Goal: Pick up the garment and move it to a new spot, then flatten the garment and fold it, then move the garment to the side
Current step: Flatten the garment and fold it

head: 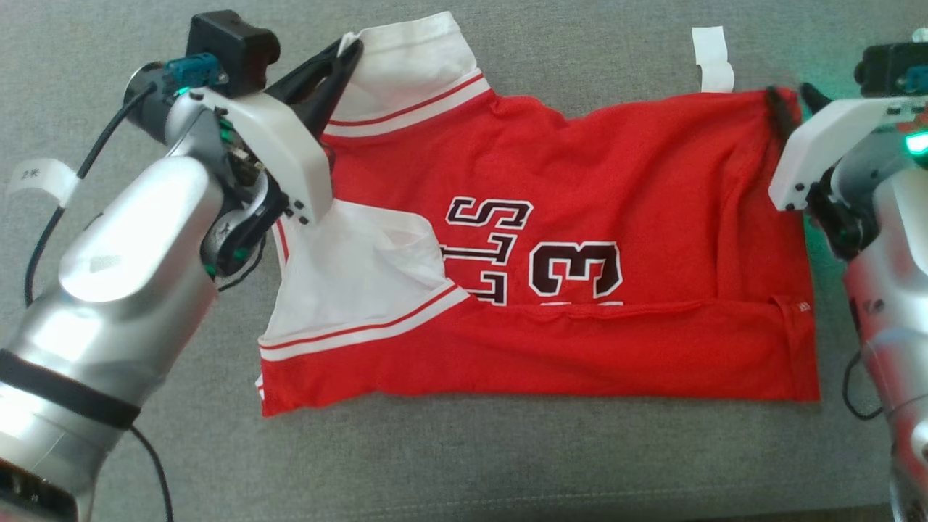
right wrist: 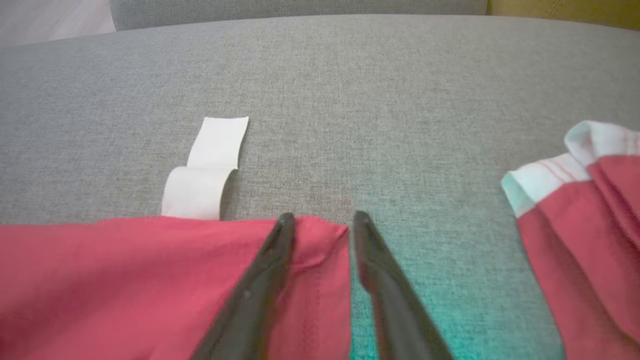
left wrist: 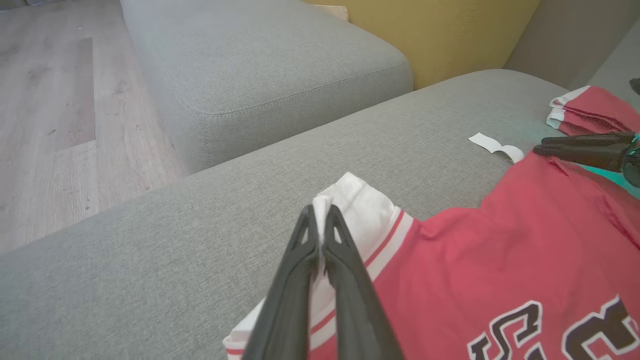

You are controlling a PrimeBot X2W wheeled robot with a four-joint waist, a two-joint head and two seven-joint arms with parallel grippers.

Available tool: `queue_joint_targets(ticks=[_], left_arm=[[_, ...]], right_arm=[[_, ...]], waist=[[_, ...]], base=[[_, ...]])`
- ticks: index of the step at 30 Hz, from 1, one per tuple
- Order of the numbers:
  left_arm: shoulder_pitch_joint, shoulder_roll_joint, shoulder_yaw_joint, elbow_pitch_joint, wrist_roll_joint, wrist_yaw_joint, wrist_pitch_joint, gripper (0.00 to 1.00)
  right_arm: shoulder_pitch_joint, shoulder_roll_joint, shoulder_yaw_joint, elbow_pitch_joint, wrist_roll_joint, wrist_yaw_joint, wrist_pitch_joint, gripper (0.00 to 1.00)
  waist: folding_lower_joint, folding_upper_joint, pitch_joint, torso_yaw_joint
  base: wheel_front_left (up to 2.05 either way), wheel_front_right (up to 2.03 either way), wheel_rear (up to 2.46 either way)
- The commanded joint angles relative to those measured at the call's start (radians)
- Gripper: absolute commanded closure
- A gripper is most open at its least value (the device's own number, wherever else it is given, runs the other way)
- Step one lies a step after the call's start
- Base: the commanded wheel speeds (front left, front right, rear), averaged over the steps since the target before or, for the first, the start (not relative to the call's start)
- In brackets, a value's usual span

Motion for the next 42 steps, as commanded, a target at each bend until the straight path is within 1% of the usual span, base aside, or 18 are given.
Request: queue_joint_targets(ticks=[1,8,15,21,25,29,33,37,42], left_arm=[[-0.052,0.045,0.042,-0.012,-0.003,0.01,-0.008,1.0],[-0.093,0.054,0.068,0.059,0.003,0.026,-0.044,1.0],[-0.153,0.054,0.095,0.129,0.01,0.033,-0.095,1.0],[-0.224,0.031,0.116,0.208,0.024,0.048,-0.165,1.0],[-0.256,0.011,0.144,0.25,0.026,0.069,-0.21,1.0],[-0.25,-0.009,0.143,0.277,0.036,0.056,-0.23,1.0],[-0.219,-0.015,0.133,0.286,0.048,0.03,-0.237,1.0],[-0.171,-0.005,0.126,0.269,0.052,0.009,-0.24,1.0],[-0.085,0.025,0.112,0.209,0.043,-0.011,-0.238,1.0]], right_arm=[[-0.033,-0.01,0.019,-0.025,0.008,0.007,-0.012,1.0],[-0.077,-0.034,0.04,-0.043,0.054,0.007,-0.057,1.0],[-0.113,-0.041,0.074,-0.076,0.115,0.007,-0.107,1.0],[-0.163,-0.044,0.091,-0.093,0.151,0.007,-0.202,1.0],[-0.19,-0.039,0.093,-0.085,0.159,0.007,-0.267,1.0],[-0.185,-0.041,0.118,-0.073,0.18,0.007,-0.292,1.0],[-0.148,-0.065,0.154,-0.07,0.214,0.007,-0.295,1.0],[-0.094,-0.099,0.201,-0.094,0.266,0.007,-0.282,1.0],[-0.008,-0.166,0.27,-0.152,0.346,0.007,-0.238,1.0]], waist=[[0.0,0.0,0.002,-0.002],[0.0,0.0,0.01,-0.014],[0.0,0.0,0.018,-0.031],[0.0,0.0,0.031,-0.039],[0.0,0.0,0.034,-0.04],[0.0,0.0,0.028,-0.036],[0.0,0.0,0.001,-0.027],[0.0,0.0,-0.036,-0.019],[0.0,0.0,-0.086,-0.002]], base=[[0.0,0.0,0.0],[0.0,0.0,0.0],[0.0,0.0,0.0],[0.0,0.0,0.0],[0.0,0.0,0.0],[0.0,0.0,0.0],[0.0,0.0,0.0],[0.0,0.0,0.0],[0.0,0.0,0.0]])
